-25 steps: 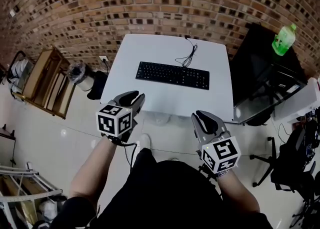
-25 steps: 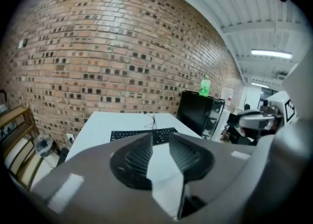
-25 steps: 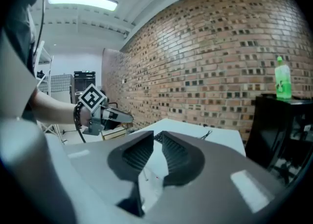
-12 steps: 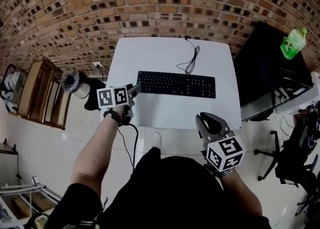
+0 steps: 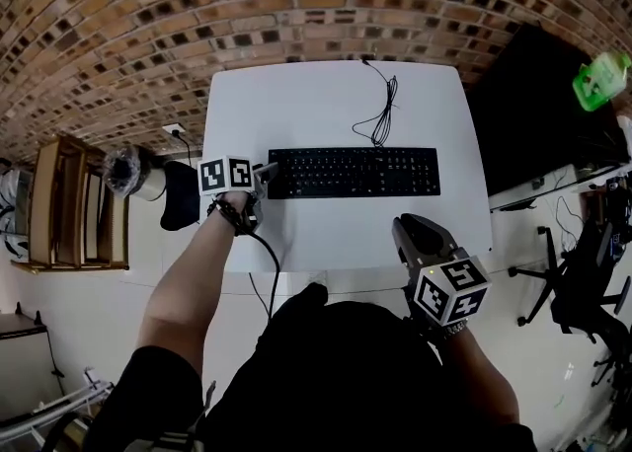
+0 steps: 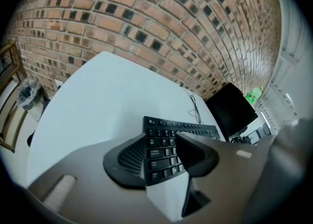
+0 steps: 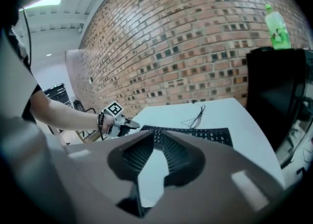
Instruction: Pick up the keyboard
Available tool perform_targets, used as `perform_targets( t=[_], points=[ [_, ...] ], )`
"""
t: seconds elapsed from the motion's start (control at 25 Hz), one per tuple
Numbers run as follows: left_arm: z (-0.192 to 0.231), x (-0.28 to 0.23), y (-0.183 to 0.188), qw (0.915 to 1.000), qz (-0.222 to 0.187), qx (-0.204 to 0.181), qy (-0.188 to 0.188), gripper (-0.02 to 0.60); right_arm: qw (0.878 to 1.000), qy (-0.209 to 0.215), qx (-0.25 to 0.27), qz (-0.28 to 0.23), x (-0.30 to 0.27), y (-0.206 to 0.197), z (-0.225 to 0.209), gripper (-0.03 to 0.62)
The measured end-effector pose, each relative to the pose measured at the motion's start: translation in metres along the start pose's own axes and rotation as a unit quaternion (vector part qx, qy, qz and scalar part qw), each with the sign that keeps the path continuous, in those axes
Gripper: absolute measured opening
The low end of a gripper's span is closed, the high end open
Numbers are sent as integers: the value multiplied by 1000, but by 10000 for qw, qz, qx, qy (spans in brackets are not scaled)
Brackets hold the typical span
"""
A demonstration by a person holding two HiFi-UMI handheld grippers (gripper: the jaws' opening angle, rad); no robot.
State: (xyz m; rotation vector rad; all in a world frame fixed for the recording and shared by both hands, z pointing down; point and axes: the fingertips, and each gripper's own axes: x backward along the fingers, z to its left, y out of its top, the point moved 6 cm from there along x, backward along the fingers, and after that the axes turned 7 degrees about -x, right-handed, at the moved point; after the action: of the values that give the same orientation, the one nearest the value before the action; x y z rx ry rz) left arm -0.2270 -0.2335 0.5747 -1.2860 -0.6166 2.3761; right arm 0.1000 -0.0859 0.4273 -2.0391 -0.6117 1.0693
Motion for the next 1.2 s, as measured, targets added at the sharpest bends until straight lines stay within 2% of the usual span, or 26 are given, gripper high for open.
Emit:
perform_targets(
  t=[0.32,0.44,0.72,0.84,0.96,1.12,1.2],
  points=[
    [16,-30,-7,9981,425,242,-373,195,9995,-171,-247,89,-20,-2,-1,55],
    [18,-34,-11,9975,522,261,-396,150,9992,-202,-326,105,-23,-4,-3,55],
    [17,-31,-12,9968,671,210,-383,140,9988,-205,-425,117,-30,-8,-3,55],
    [14,-25,-9,9972,593,212,-409,138,9984,-198,-524,114,-33,-10,-4,55],
    [8,-15,-4,9976,520,176,-413,138,9968,-170,-780,96,-36,-13,-9,55],
    [-3,-2,3,9983,399,139,-392,135,9899,-100,-1409,76,-39,-21,-22,56],
    [-9,4,8,9986,345,126,-382,133,9829,-36,-1836,89,-42,-28,-30,89]
  ],
)
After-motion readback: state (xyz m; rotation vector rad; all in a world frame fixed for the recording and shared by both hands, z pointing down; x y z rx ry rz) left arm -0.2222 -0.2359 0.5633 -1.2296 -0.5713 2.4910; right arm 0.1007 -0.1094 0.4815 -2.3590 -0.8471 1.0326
